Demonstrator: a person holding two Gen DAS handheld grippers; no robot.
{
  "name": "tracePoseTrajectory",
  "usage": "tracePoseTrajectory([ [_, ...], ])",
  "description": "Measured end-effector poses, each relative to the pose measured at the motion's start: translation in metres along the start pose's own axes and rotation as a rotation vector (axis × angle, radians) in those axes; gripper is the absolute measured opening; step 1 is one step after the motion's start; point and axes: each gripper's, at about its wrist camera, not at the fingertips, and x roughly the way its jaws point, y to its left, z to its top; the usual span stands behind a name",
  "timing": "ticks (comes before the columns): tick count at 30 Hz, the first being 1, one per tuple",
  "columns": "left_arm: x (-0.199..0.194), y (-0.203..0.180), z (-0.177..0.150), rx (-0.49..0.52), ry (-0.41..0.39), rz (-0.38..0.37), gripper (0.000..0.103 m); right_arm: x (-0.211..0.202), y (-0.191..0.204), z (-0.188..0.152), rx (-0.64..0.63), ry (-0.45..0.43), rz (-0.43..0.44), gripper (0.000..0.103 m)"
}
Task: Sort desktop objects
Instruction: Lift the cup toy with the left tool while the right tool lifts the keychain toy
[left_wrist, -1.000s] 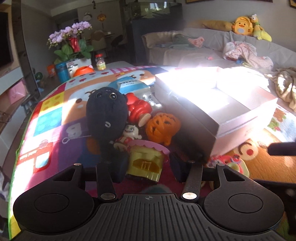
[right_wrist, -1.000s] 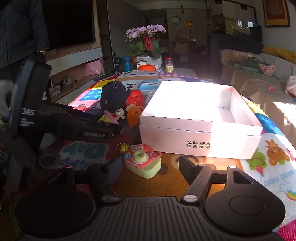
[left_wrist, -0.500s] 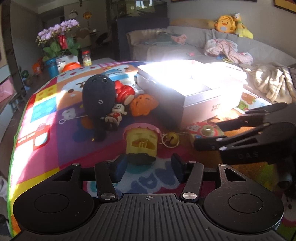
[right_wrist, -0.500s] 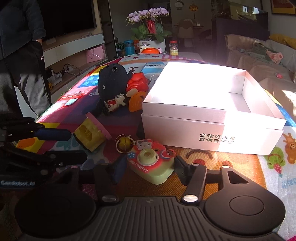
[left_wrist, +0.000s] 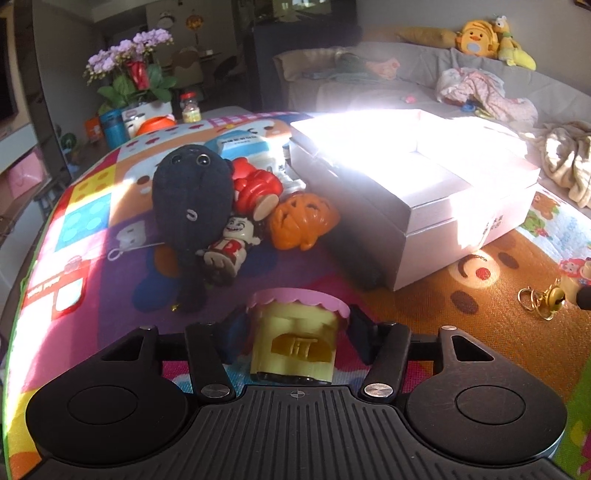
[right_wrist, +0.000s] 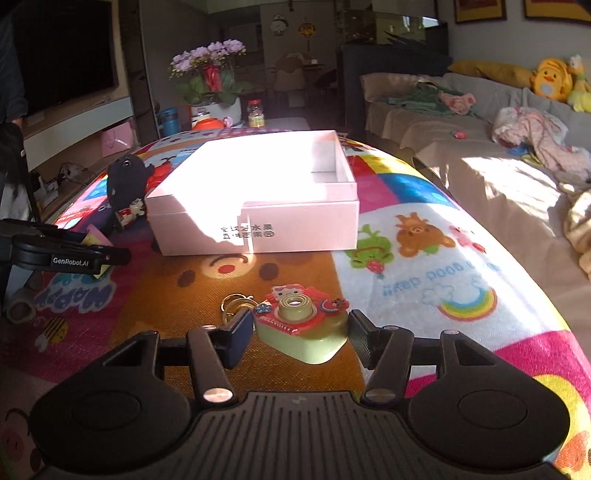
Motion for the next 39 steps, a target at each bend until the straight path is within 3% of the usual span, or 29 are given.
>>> tracePoseTrajectory([
  [3, -0.018, -0.007, -0.001, 0.022, -0.036, -0.038, 0.061, 0.008, -0.006, -0.007, 0.043, -0.007, -0.002, 0.058],
  [7, -0.057, -0.032, 0.003, 0.074, -0.134, -0.173, 0.061, 0.009, -0.008, -0.008, 0.055, -0.012, 0.004, 0.062],
  [11, -0.07, -0.065, 0.004, 0.143, -0.234, -0.259, 0.061, 0.009, -0.008, -0.009, 0.059, -0.011, -0.001, 0.064],
  [15, -0.06, -0.08, -0.006, 0.174, -0.206, -0.305, 0.062, 0.007, -0.008, -0.009, 0.064, -0.017, -0.006, 0.067],
  [21, -0.055, -0.074, -0.034, 0.184, -0.099, -0.302, 0.067, 0.006, -0.007, -0.009, 0.062, -0.026, 0.006, 0.073],
  [24, -0.057, -0.073, -0.037, 0.187, -0.094, -0.302, 0.073, 0.006, -0.005, -0.009, 0.045, -0.028, 0.002, 0.074],
  [28, -0.049, -0.077, -0.034, 0.175, -0.08, -0.283, 0.073, 0.008, -0.001, -0.008, 0.024, -0.023, -0.015, 0.077],
  [32, -0.042, -0.081, -0.03, 0.153, -0.062, -0.283, 0.069, 0.015, 0.0, -0.005, 0.002, 0.023, -0.024, 0.077],
  [34, -0.041, -0.082, -0.028, 0.148, -0.065, -0.278, 0.066, 0.017, 0.004, -0.003, -0.044, 0.037, -0.038, 0.067],
  [35, -0.041, -0.082, -0.028, 0.15, -0.067, -0.274, 0.057, 0.017, 0.006, -0.002, -0.063, 0.046, -0.044, 0.057],
  [39, -0.055, -0.081, -0.018, 0.168, -0.106, -0.266, 0.048, 0.0, 0.01, 0.013, -0.091, 0.045, -0.035, 0.057],
])
